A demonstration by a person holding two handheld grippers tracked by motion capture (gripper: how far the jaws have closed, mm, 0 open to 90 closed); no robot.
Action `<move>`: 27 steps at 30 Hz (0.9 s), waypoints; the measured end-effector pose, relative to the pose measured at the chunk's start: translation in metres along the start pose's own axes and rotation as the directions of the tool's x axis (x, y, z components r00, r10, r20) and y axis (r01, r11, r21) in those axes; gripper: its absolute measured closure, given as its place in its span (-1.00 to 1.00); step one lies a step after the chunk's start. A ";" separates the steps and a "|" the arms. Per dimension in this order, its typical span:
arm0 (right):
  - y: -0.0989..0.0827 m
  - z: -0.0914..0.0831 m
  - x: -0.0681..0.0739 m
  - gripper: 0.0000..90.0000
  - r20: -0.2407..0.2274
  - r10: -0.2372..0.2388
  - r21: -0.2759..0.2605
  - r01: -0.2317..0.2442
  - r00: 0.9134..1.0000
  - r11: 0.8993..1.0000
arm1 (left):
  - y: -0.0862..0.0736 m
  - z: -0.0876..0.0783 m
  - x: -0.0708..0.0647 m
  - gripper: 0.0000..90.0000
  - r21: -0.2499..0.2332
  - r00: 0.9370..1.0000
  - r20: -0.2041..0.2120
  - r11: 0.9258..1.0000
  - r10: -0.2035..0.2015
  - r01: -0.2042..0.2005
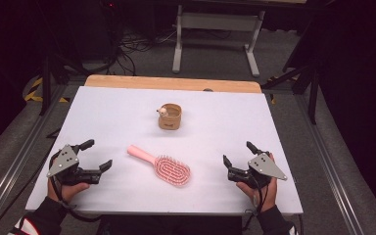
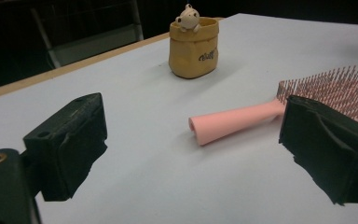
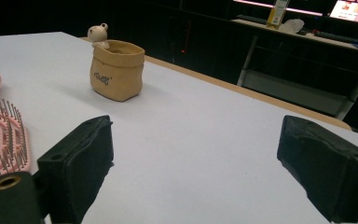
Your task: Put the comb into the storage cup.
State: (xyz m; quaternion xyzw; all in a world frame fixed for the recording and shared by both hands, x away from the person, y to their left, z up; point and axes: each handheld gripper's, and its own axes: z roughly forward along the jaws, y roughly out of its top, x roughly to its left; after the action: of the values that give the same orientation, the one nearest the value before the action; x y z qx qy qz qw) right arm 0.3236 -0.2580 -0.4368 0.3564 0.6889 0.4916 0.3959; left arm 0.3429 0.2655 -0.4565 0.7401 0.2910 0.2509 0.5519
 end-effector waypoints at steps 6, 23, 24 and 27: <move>-0.003 0.003 -0.004 -0.73 0.004 0.024 0.017 -0.024 1.000 1.000 | -0.001 0.000 0.002 -0.72 0.005 1.000 -0.015 1.000 -0.020 0.020; -0.005 0.010 -0.003 -0.71 0.015 0.006 0.046 -0.007 1.000 0.999 | 0.011 0.018 0.008 0.60 0.107 1.000 0.000 0.994 0.011 -0.011; -0.005 0.010 -0.003 -0.71 0.015 0.006 0.046 -0.007 1.000 0.999 | 0.012 0.021 0.008 0.66 0.122 1.000 -0.005 0.993 0.003 -0.002; -0.006 0.011 -0.004 -0.71 0.013 0.021 0.049 -0.022 1.000 0.999 | 0.016 0.034 0.012 0.96 0.151 0.999 0.019 0.988 -0.025 0.022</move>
State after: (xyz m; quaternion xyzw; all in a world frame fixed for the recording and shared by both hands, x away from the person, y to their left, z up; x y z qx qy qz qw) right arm 0.3346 -0.2592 -0.4440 0.3764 0.6945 0.4766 0.3859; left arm 0.3776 0.2478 -0.4492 0.7789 0.3120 0.2138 0.5003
